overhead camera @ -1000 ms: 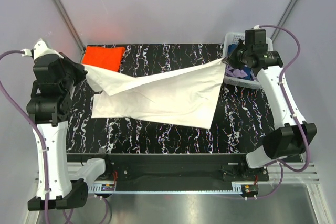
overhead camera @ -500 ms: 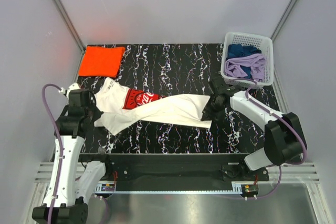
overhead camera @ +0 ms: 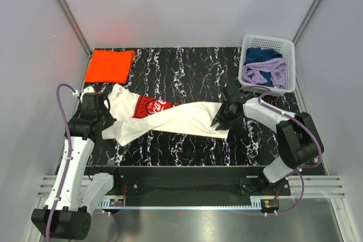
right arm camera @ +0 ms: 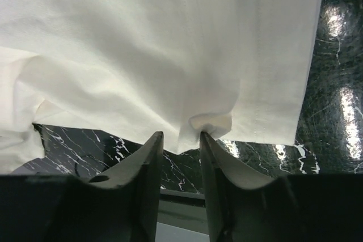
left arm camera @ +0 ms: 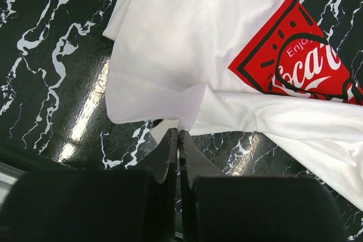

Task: Fold and stack the t-shirts
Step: Flatten the tshirt out

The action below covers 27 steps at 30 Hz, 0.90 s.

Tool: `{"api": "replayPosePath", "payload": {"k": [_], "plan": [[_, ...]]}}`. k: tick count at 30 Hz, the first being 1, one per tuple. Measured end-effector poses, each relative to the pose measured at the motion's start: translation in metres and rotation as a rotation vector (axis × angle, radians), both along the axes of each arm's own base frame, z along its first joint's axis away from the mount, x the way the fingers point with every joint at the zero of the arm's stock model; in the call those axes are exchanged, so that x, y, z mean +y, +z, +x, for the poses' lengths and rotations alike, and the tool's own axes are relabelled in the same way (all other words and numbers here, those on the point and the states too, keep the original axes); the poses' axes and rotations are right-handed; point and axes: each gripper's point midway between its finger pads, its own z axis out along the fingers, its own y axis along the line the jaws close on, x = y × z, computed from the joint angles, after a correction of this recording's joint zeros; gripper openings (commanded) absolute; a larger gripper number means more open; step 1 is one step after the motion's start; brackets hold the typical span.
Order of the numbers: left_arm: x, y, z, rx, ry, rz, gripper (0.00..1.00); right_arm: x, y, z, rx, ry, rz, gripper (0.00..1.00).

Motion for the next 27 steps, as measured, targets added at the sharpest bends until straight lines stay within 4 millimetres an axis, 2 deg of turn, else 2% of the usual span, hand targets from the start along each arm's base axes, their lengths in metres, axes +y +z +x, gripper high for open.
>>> {"api": "replayPosePath", "payload": {"k": [7,15,24,27], "plan": [[-0.003,-0.001,0.001,0.003,-0.015,0.002,0.0,0.0,0.006,-0.002,0.008,-0.054,0.019,0.48],[-0.007,-0.001,0.001,0.004,-0.035,0.004,0.0,-0.006,0.018,-0.017,0.023,-0.126,0.037,0.49],[-0.008,-0.001,0.001,0.005,-0.047,0.01,0.0,-0.015,0.001,-0.03,0.053,-0.188,0.019,0.47],[-0.008,0.0,0.001,0.004,-0.052,0.011,0.0,-0.016,-0.002,-0.029,0.046,-0.193,0.017,0.47]]}}
